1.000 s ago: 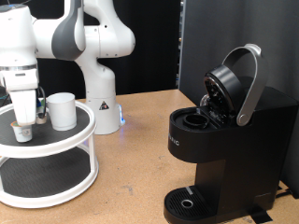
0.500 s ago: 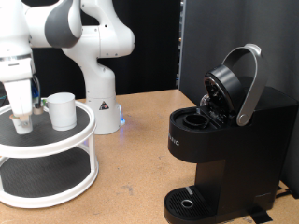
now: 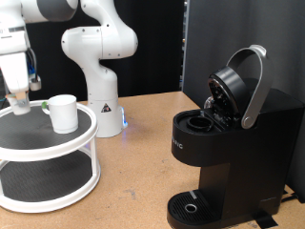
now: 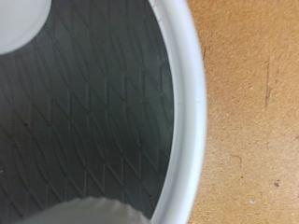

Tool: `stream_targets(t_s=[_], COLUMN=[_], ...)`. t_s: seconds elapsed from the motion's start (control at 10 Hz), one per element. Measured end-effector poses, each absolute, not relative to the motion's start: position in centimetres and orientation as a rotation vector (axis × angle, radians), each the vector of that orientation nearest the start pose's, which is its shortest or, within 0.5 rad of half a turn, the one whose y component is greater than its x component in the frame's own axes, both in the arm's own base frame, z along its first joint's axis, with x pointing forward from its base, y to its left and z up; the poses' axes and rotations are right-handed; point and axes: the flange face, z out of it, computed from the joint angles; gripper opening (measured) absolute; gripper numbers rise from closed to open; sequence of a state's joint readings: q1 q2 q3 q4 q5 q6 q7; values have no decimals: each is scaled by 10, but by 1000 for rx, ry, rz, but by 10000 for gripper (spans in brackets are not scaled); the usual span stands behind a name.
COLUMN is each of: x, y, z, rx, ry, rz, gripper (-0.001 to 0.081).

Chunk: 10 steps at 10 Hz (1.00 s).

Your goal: Make a cup of coffee with the keurig machine

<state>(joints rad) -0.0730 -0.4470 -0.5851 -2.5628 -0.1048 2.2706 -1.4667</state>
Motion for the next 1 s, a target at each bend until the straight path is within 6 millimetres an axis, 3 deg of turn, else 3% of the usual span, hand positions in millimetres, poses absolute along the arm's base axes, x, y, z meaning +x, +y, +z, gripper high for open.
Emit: stream_targets(t_s=[0.2, 0.5, 1.0], x=[331, 333, 374], y=[-255, -249, -191], z=[419, 416, 442], rx=[-2794, -2786, -2722], ry=[-1393, -1325, -1024], rz=[-296, -339, -569], gripper=[298, 297, 297])
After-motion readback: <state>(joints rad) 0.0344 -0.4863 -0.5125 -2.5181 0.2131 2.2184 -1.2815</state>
